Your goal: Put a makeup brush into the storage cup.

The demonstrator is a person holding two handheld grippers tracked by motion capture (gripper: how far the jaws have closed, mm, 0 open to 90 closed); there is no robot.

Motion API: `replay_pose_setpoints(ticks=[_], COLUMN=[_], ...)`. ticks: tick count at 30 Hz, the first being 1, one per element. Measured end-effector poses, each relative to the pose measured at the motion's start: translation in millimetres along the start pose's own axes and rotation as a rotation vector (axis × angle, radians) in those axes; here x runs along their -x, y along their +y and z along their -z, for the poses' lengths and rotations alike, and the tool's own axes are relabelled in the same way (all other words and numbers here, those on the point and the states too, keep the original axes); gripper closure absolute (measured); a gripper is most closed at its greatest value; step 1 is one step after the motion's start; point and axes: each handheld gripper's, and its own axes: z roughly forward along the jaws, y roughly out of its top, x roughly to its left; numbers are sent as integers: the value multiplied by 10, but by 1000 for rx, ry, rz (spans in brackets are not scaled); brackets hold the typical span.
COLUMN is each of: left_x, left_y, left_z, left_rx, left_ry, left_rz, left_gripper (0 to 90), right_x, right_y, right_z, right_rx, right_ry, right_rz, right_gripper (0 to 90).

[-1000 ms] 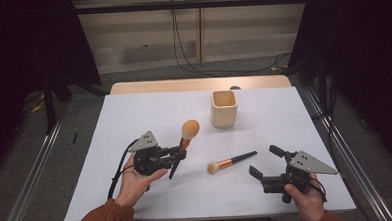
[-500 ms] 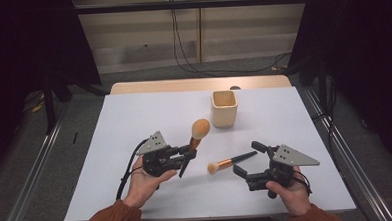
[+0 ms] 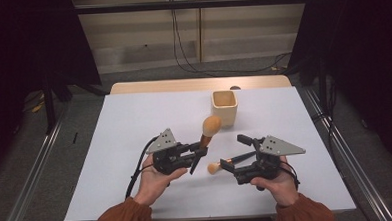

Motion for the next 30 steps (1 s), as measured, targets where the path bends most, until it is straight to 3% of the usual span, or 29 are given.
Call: replay_pose_setpoints(ticks=[6,14,24,30], left_x=[22,43,30,26], left_y=[-24,-46,-84,-97], left_z=[-55,-65,-55,-52], left_rx=[5,21,16,18], left_ry=[2,9,17,21], left_rz=[-4,-2,2,-3], left_gripper=[732,732,732,732], right_x=[-25,-10,17,22], right_y=[51,120,126,112], right_z=[-174,-327,-501,-526], right_rx=[0,-6,-38,-41], right_ry=[41,26,41,47], right_rz=[-31,-45,-77,-89], right_gripper=[0,13,189,372])
